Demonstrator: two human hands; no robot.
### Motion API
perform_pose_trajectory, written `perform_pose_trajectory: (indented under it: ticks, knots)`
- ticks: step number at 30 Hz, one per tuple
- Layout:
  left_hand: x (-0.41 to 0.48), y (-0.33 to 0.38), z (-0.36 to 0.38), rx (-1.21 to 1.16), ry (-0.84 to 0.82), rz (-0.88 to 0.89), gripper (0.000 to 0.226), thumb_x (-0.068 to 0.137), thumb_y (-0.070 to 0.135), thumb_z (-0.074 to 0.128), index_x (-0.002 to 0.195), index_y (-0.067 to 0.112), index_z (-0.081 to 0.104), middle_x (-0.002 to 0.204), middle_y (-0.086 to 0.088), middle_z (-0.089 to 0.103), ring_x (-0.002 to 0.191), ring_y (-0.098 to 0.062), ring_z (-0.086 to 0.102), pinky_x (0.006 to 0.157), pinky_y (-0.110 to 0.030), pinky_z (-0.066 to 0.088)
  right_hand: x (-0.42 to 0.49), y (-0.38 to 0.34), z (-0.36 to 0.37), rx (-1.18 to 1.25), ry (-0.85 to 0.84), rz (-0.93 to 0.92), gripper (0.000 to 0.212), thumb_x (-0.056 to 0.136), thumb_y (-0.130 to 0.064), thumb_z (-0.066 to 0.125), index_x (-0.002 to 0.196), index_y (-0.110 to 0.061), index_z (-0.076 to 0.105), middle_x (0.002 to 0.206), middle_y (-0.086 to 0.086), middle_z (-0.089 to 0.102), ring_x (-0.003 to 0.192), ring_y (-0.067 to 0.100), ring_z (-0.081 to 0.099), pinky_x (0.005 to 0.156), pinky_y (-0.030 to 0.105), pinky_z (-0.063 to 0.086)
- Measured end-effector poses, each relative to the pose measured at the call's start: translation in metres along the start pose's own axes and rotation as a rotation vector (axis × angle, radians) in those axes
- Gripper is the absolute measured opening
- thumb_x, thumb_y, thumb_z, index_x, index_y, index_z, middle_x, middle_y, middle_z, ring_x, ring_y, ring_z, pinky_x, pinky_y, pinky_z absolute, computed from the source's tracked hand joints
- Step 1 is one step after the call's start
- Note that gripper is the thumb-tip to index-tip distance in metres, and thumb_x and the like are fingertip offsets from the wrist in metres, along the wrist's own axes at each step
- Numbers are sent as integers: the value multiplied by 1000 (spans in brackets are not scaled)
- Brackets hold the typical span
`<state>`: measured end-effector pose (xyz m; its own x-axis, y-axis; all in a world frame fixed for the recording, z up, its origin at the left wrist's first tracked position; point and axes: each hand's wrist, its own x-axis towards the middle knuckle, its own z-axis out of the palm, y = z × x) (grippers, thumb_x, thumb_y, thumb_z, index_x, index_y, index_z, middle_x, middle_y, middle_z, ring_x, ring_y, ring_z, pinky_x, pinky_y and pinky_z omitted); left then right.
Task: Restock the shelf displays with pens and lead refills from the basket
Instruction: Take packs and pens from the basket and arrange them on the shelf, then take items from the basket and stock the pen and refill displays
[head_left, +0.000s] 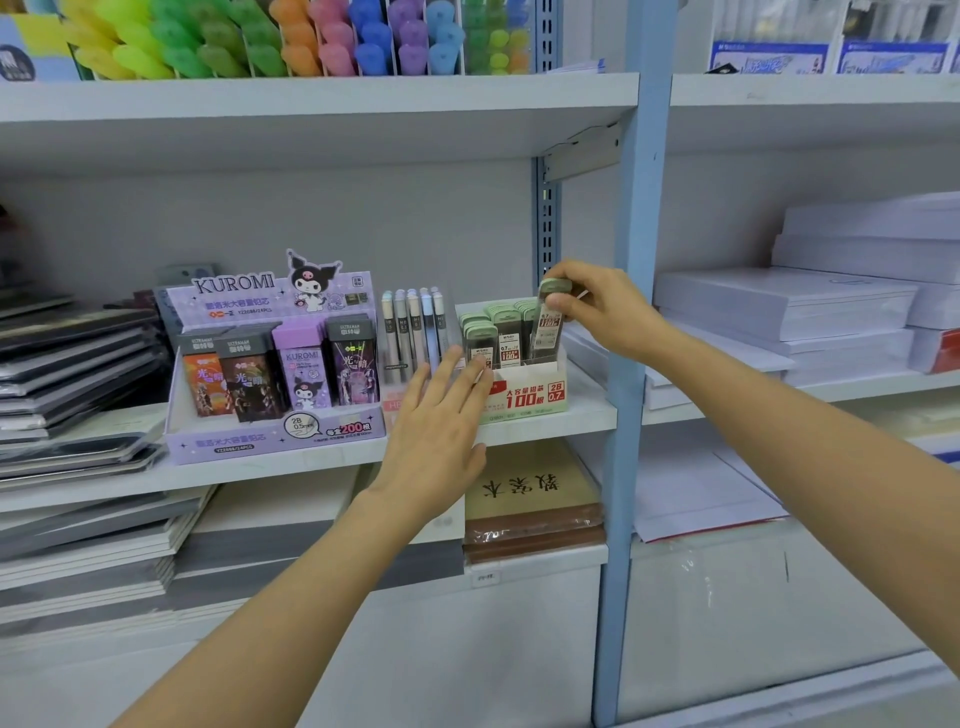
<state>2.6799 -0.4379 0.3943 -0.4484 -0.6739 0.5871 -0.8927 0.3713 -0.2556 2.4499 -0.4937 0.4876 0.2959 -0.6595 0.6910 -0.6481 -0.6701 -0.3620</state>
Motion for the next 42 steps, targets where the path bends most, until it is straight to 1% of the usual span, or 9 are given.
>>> perform_pose_trajectory:
  ticks: [5,8,16,19,22,25,28,33,42]
  knots:
    - [1,1,0,2,-8,-4,75,93,38,50,154,17,10,162,-2,9,149,-23,-6,121,-46,2,2,1,-9,35,-128,33,9,97,-17,54,103,-11,58,97,4,65,93,23,63,84,40,55]
    - [1,1,-1,-3,-4,-7,75,93,37,51,154,17,12,162,-3,10,149,-23,-5,121,-46,2,-1,3,-2,-1,-187,54,10,96,-17,56,104,-12,60,100,3,66,94,20,63,85,40,55]
    - [1,0,-1,8,-29,-2,75,94,39,49,154,18,10,163,-2,7,149,-22,-7,121,-46,2,-5,10,22,-97,-27,102,29,84,-13,72,111,-20,65,106,1,60,86,10,54,72,18,42]
    - [-2,-1,-2,-21,-30,20,74,94,38,50,154,21,11,163,-1,1,149,-21,-12,121,-44,-2,-5,6,28,-108,56,136,39,80,-12,76,114,-18,60,106,0,54,83,10,53,79,28,51]
    - [-12,-1,-3,-124,-4,49,66,94,32,53,152,21,23,163,-1,-3,149,-19,-13,122,-42,-2,-12,1,36,-175,122,183,39,85,-23,72,121,-12,61,122,3,51,105,18,53,94,33,47]
    - [-29,0,-2,-206,63,58,52,89,18,60,139,15,47,158,-10,23,148,-27,14,118,-47,17,-32,-12,47,-242,195,101,45,90,-28,65,131,-11,56,136,9,45,125,22,43,103,35,38]
    - [-56,1,12,-255,162,37,39,78,4,66,116,8,64,130,-14,56,122,-34,51,98,-45,41,-63,-31,68,-143,246,-69,28,92,-21,62,118,-11,62,117,6,54,107,19,53,89,33,46]
    - [-127,1,75,-366,94,-55,27,69,-4,70,93,7,66,92,-9,61,81,-30,58,66,-40,46,-132,-51,152,68,-115,-105,9,93,-19,61,97,-14,68,89,-5,63,75,8,55,68,22,45]
    - [-313,17,201,-538,-482,-326,33,62,-7,77,91,8,68,93,-8,66,81,-32,65,62,-35,53,-304,9,336,197,-993,343,19,96,-21,57,108,-10,67,103,7,69,89,19,62,81,34,50]
